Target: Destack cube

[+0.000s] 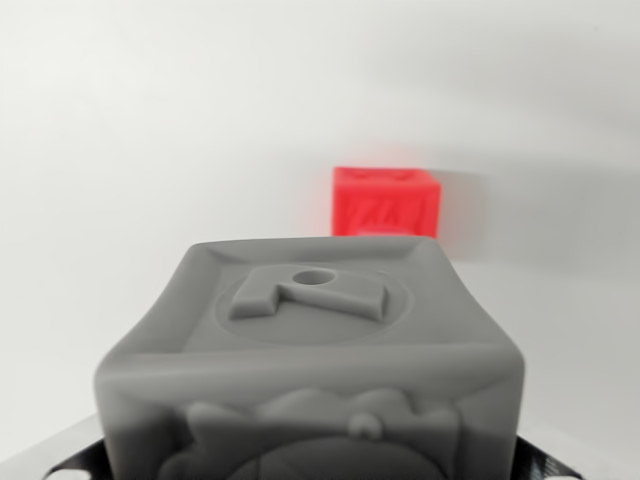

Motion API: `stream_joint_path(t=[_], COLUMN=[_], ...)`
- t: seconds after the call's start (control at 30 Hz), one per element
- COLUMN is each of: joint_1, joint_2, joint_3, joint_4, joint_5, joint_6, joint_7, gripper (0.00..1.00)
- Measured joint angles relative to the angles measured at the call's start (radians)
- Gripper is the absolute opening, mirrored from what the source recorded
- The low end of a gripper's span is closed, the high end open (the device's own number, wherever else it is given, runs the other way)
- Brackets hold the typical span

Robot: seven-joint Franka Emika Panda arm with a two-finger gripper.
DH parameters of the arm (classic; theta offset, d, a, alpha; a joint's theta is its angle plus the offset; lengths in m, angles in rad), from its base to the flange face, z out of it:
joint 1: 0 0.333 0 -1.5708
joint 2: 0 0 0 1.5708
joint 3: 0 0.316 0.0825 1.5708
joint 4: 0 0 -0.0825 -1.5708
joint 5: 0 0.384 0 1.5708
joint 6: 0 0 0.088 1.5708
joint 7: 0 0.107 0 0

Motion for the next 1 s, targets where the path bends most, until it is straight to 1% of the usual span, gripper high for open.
stream_joint_path(t=[1.0], joint_1=[0.068], joint_2=[0.014], joint_3=[0.039], joint_4=[-0.028], joint_5=[-0.001], joint_6=[0.043], joint_7=[0.097], gripper=[0.0])
